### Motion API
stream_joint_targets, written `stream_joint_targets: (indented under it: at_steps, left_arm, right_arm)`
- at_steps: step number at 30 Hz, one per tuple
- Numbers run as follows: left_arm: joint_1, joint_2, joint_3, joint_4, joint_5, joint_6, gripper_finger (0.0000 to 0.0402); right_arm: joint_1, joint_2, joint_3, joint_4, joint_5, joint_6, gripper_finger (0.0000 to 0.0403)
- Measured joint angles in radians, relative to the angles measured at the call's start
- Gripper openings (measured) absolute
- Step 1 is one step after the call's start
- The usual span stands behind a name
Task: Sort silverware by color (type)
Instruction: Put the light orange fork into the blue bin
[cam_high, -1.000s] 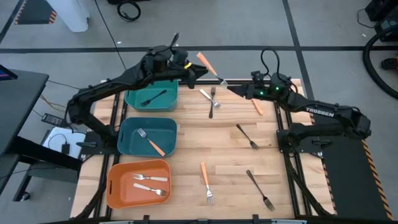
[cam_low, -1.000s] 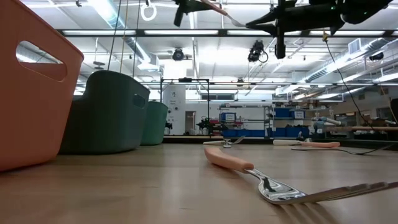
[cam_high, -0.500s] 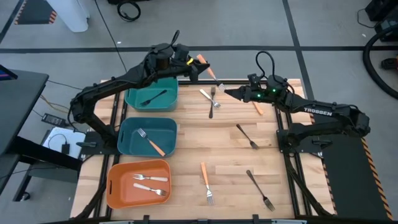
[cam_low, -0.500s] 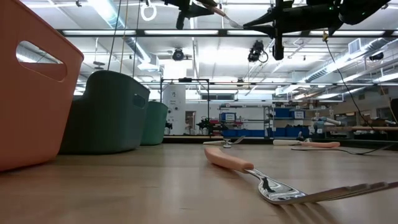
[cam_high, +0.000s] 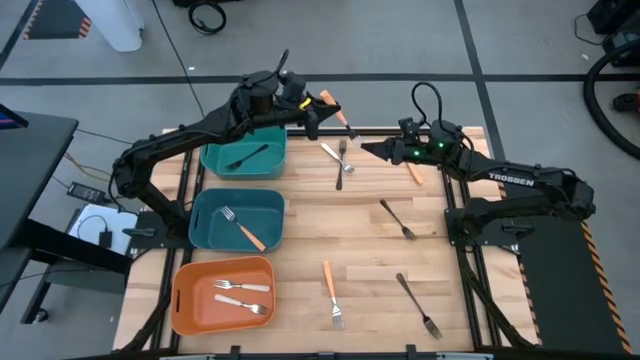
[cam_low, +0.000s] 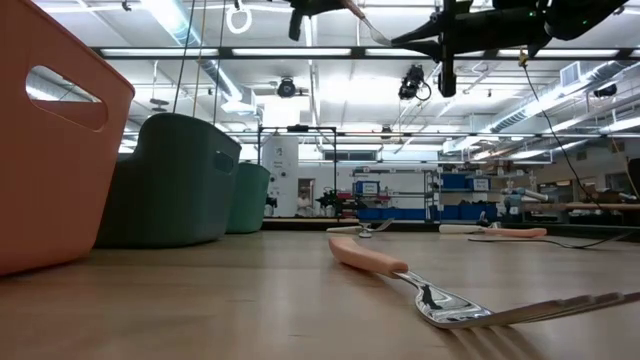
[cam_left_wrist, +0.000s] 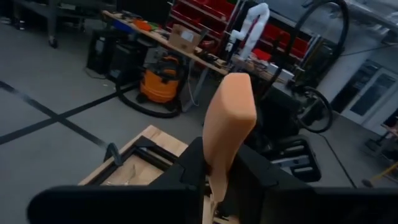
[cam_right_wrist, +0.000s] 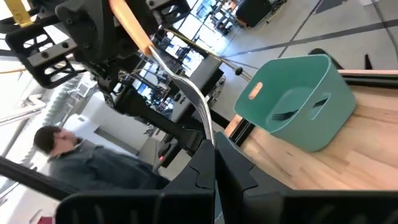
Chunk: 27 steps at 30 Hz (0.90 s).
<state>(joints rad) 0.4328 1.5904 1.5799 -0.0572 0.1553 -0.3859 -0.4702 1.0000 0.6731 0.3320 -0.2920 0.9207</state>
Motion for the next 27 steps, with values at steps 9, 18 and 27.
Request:
stream_joint_targets:
  at_steps: [9,18,27]
  left_arm:
    - [0.001,-0.001,0.0,-0.002,0.026,0.016,0.0055]
    - [0.001,-0.066,-0.002,-0.125,0.086,0.176,0.0055]
    - [-0.076,-0.267,-0.003,-0.603,0.124,0.379,0.0055]
  right_arm:
    - [-0.001,0.0,0.0,0.003,-0.005,-0.02,0.0049]
    - [-0.004,-0.004,0.0,0.031,-0.049,0.012,0.0099]
    - [-0.045,-0.066,0.002,0.065,-0.224,-0.02,0.0102]
